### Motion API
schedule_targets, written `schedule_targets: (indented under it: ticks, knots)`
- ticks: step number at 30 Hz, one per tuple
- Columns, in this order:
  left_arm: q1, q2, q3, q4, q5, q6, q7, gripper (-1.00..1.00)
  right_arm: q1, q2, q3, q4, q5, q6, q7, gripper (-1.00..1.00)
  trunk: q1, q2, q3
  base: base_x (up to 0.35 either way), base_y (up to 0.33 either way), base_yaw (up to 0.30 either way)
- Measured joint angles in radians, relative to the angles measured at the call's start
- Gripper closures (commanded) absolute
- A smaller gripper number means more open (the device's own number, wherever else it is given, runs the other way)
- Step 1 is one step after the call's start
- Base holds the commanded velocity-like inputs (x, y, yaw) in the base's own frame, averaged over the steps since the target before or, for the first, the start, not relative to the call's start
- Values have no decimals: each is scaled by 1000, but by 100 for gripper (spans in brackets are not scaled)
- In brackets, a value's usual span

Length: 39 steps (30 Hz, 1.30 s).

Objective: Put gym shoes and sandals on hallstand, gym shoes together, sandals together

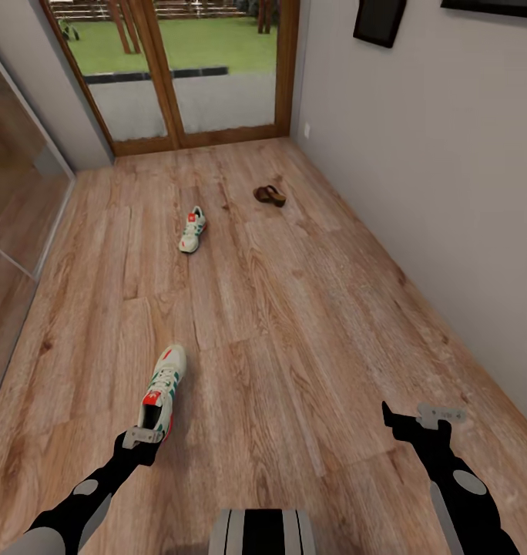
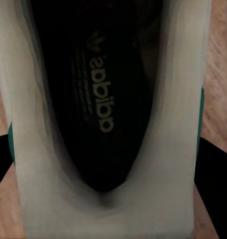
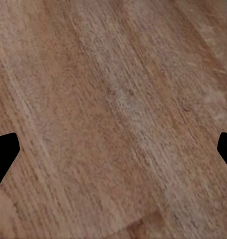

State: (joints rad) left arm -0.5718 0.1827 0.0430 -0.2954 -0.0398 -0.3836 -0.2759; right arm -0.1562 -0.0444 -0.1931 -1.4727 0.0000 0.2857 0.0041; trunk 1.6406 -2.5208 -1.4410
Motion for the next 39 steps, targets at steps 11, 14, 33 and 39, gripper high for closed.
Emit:
schedule_targets:
  ticks: [11, 14, 33, 39]
  knots:
    - [19, 1, 32, 12, 1, -3, 37, 100, 13, 0, 0, 96, 77, -96, 2, -100, -5, 3, 53, 0, 0, -49]
    - [59, 3, 44, 5, 5, -6, 56, 100, 46, 2, 0, 191, 109, -243, -1, -100, -6, 3, 69, 0, 0, -69]
    - [255, -2, 107, 17, 123, -173, 65, 100, 132, 4, -3, 674, 119, -714, -3, -100, -15, 8, 173, 0, 0, -44]
    - [283, -1, 108, 7, 126, -183, 66, 100, 132, 5, -3, 713, 118, -722, -5, -100, -18, 9, 205, 0, 0, -1]
